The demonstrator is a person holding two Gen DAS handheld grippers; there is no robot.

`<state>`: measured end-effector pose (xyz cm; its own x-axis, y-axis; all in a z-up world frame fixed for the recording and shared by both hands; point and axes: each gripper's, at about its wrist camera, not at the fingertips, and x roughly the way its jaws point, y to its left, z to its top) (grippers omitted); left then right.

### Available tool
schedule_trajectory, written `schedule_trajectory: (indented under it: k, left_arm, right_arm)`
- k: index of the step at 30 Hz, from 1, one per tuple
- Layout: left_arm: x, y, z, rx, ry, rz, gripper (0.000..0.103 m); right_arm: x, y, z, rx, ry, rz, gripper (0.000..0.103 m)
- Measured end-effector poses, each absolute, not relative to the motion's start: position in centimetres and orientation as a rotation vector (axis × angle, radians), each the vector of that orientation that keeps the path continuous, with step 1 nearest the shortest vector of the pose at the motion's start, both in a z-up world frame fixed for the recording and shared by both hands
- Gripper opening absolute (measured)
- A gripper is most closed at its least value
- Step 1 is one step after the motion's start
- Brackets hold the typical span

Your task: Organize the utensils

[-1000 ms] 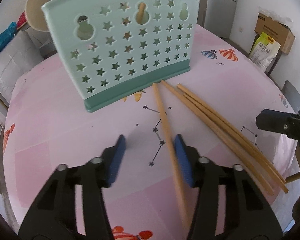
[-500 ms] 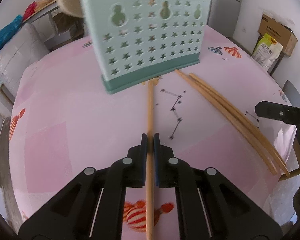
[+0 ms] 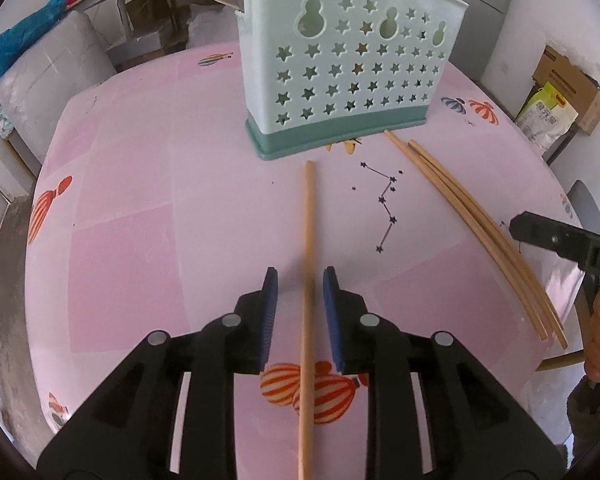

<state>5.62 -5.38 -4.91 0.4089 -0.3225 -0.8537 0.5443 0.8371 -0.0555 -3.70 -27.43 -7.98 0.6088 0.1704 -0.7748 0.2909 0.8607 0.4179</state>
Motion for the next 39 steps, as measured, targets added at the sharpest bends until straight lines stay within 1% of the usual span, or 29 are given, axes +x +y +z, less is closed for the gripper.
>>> schedule_trajectory:
  k: [16, 21, 22, 24, 25, 27, 28, 30, 33, 39]
  left_arm:
    - [8.4, -7.0, -5.2, 0.231, 0.992, -0.548, 0.021]
    - [8.7, -7.5, -5.2, 0.24, 0.984, -0.542, 0.021]
    - [8.7, -7.5, -5.2, 0.24, 0.983, -0.542, 0.021]
    - [8.8, -7.6, -5.3, 0.239, 0.98, -0.54, 0.02]
    - [8.8, -7.7, -5.3, 0.24, 0.979, -0.54, 0.02]
    - [8.8, -7.7, -5.3, 0.241, 0.977, -0.54, 0.02]
    - [8.8, -7.7, -5.3, 0.242, 0.975, -0.541, 0.02]
    - [8.8, -7.7, -5.3, 0.244, 0.973, -0.543, 0.02]
    - [8.8, -7.6, -5.4, 0.246, 0.97, -0.545, 0.019]
    - [8.8, -7.6, -5.4, 0.242, 0.968, -0.546, 0.019]
  right_arm:
    - [-3.3, -27.2, -7.9, 0.527, 0.933, -0.062, 0.049]
    - [-2.9, -27.0, -7.5, 0.477, 0.936, -0.052, 0.048]
    - [-2.8, -27.0, -7.4, 0.466, 0.936, -0.052, 0.047]
    - [-2.5, -26.9, -7.3, 0.432, 0.944, -0.038, 0.039]
    - [-2.3, -26.8, -7.2, 0.414, 0.947, -0.039, 0.038]
    - [-1.8, -26.7, -7.2, 0.381, 0.959, -0.032, 0.03]
    - [-1.5, -26.7, -7.3, 0.363, 0.968, -0.031, 0.028]
    - [-1.0, -26.6, -7.4, 0.331, 0.985, -0.028, 0.021]
    - [-0.4, -26.4, -7.6, 0.292, 1.005, -0.016, 0.017]
    - [0.3, -26.0, -7.3, 0.24, 1.015, 0.007, 0.015]
